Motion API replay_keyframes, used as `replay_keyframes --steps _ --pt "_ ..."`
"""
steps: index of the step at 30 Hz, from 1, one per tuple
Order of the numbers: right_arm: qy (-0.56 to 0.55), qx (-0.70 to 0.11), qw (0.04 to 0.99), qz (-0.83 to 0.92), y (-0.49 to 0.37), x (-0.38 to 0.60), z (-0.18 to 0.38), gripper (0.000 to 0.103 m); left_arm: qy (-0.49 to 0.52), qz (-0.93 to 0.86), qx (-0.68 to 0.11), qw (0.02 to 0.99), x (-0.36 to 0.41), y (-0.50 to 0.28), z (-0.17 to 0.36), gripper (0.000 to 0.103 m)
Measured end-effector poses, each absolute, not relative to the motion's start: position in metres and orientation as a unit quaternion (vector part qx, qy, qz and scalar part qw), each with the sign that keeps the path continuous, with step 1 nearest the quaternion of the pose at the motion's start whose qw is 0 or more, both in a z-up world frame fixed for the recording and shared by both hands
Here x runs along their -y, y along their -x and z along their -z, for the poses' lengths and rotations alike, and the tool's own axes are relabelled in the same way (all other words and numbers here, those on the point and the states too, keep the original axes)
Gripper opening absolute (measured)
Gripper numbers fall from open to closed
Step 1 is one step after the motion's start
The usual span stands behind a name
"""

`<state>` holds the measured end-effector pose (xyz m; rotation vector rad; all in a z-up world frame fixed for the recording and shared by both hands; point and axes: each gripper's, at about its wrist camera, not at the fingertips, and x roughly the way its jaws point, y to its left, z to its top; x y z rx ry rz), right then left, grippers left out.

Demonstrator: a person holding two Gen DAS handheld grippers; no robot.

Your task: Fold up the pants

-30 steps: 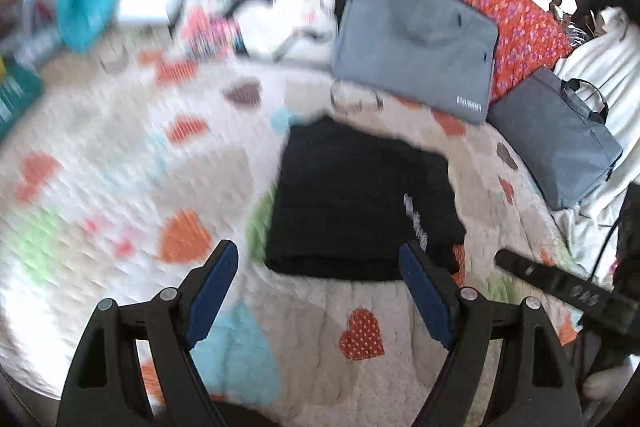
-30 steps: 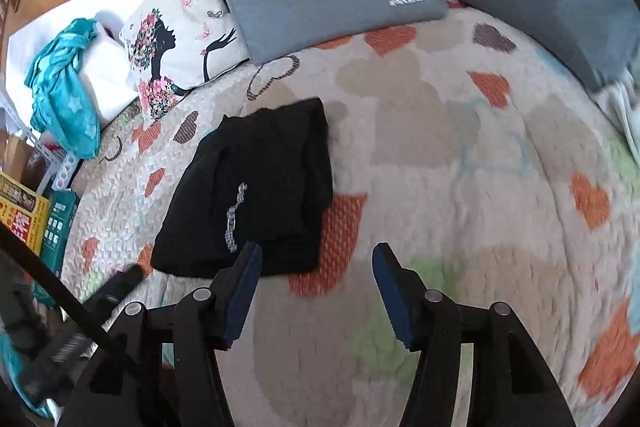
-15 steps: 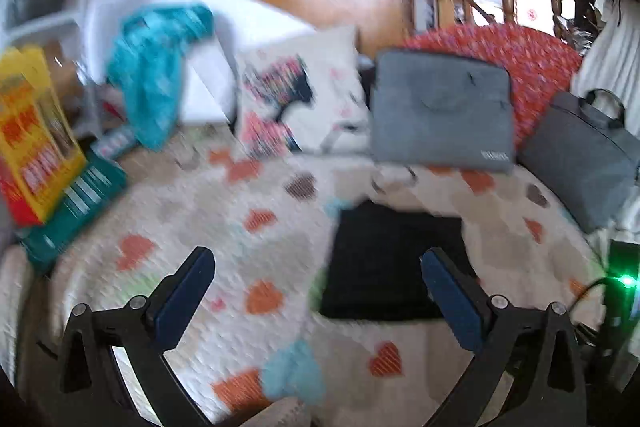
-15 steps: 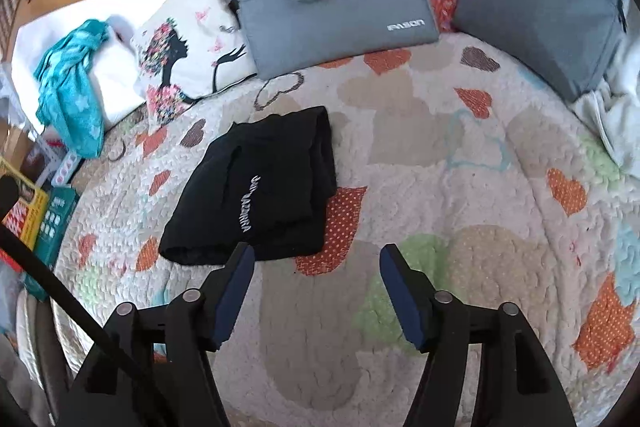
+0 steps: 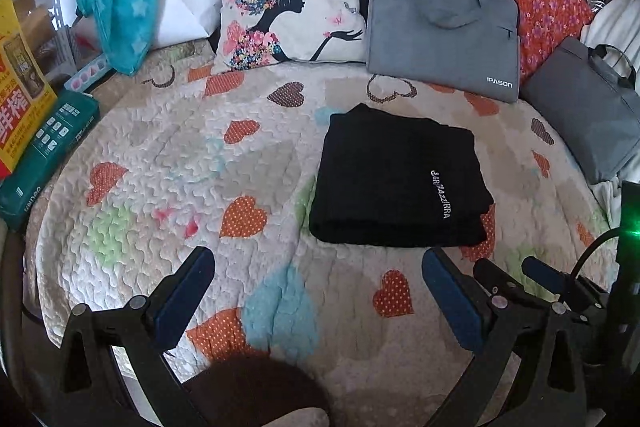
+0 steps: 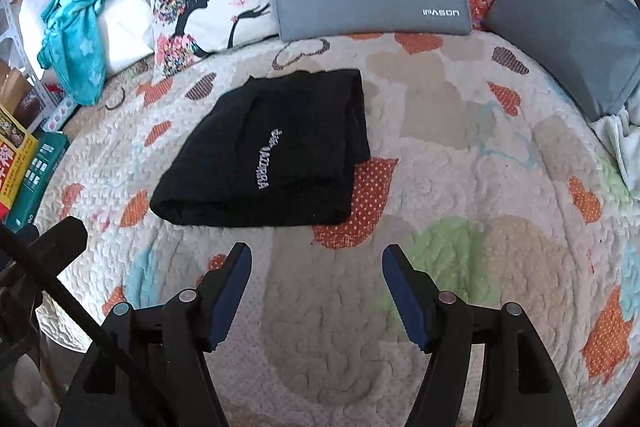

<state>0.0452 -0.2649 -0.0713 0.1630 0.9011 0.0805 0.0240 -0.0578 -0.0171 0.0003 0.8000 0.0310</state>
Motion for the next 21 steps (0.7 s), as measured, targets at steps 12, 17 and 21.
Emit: replay_keyframes --steps 12,17,21 --pt "-0.073 -0.453 0.888 -0.035 -0.049 0.263 0.080 0.075 0.006 0.000 -0.411 0.912 0.059 -0.028 0.027 0.103" --pt "-0.077 -0.456 0.886 -0.034 -0.050 0.264 0.082 0.076 0.012 0.002 -0.418 0.908 0.057 -0.030 0.031 0.103" --pt "-0.075 -0.460 0.884 -0.035 -0.051 0.263 0.084 0.076 0.018 0.003 -0.424 0.905 0.055 -0.032 0.034 0.103"
